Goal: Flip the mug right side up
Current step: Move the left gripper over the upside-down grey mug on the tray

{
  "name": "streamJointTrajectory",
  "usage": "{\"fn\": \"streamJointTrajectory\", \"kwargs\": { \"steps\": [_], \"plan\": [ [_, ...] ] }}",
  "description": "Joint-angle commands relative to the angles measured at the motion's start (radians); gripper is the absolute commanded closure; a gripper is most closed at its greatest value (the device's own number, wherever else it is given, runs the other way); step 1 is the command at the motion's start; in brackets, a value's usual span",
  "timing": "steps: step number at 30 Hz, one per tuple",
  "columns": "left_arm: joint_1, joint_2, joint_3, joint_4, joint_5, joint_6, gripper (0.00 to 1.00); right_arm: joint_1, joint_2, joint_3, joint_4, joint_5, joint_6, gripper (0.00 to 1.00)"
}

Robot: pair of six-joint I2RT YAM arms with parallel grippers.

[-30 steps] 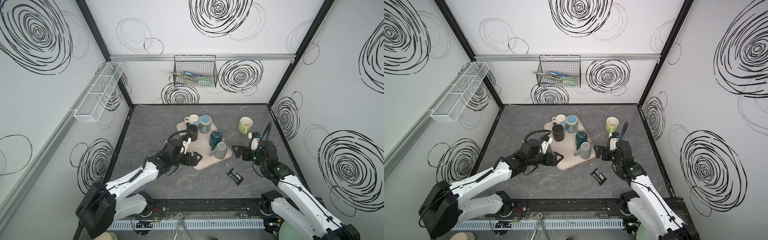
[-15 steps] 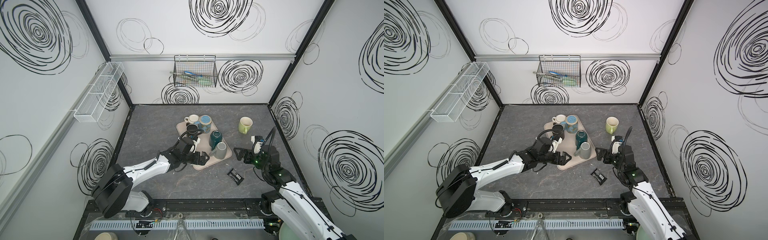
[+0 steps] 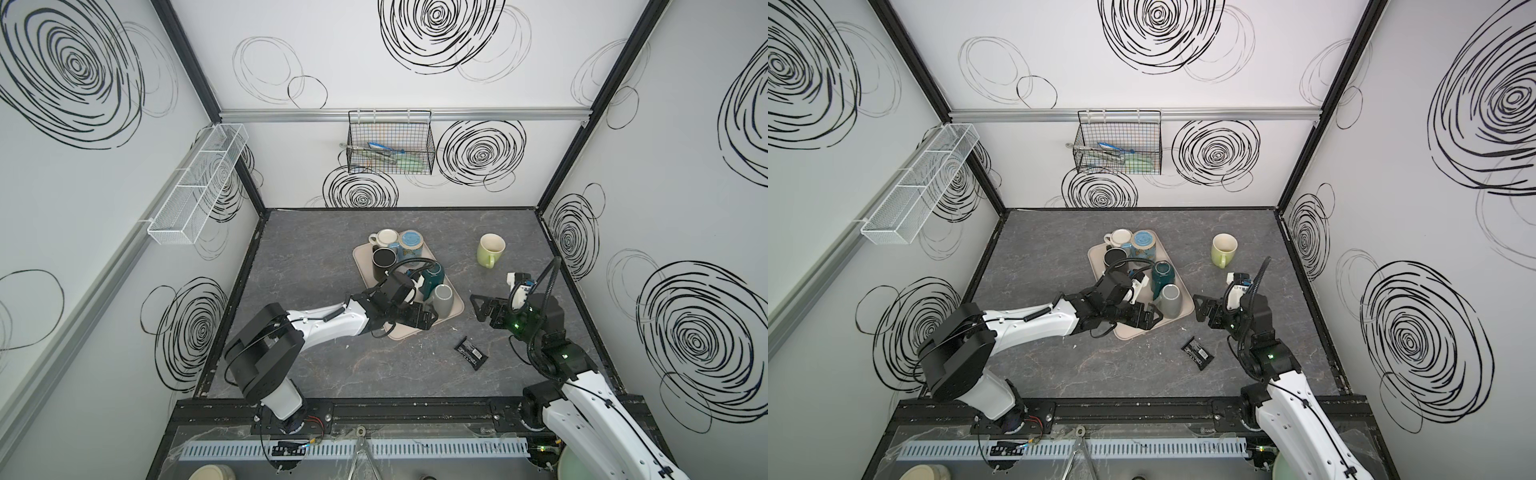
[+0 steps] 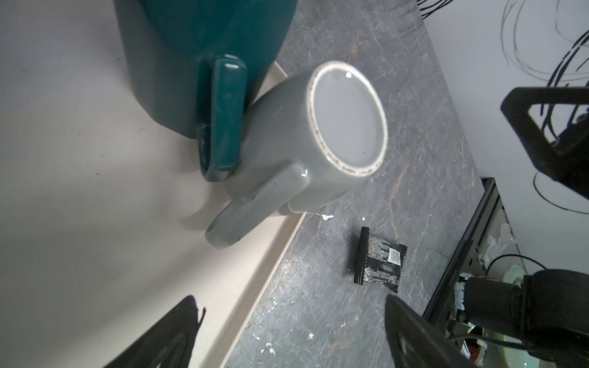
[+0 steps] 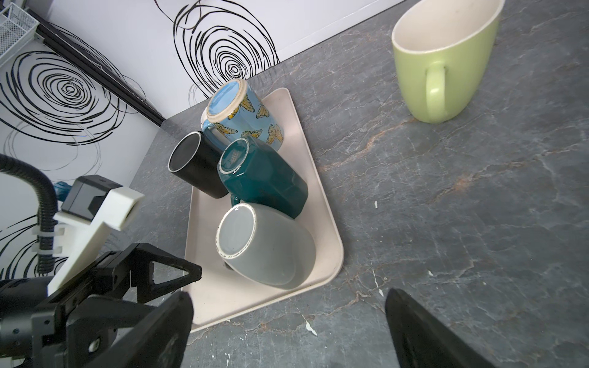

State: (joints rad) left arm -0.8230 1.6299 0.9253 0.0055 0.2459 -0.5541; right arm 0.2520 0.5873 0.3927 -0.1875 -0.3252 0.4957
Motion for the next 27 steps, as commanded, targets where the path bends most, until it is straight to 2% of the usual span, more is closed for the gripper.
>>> {"fn": "streamJointTrajectory", "kwargs": {
  "steps": [1,12,15,20,27],
  "plan": [
    [-0.009,0.027,0.055,0.012,-0.052,0.036,0.07,-0.004,-0.028,-0.013,-0.022,0.005,0.009,0.01],
    [-0.051,0.114,0.146,-0.013,-0.139,0.108,0.06,-0.004,-0.063,-0.014,-0.027,-0.003,0.009,0.01],
    [-0.063,0.129,0.157,-0.008,-0.131,0.112,0.14,-0.005,-0.069,-0.015,-0.031,0.0,0.011,0.01],
    [-0.084,0.135,0.161,-0.009,-0.133,0.108,0.19,-0.004,-0.077,-0.018,-0.035,0.005,0.014,0.01],
    [-0.128,0.152,0.187,-0.073,-0.208,0.122,0.26,-0.005,-0.086,-0.018,-0.04,0.032,0.023,0.01]
  ]
}}
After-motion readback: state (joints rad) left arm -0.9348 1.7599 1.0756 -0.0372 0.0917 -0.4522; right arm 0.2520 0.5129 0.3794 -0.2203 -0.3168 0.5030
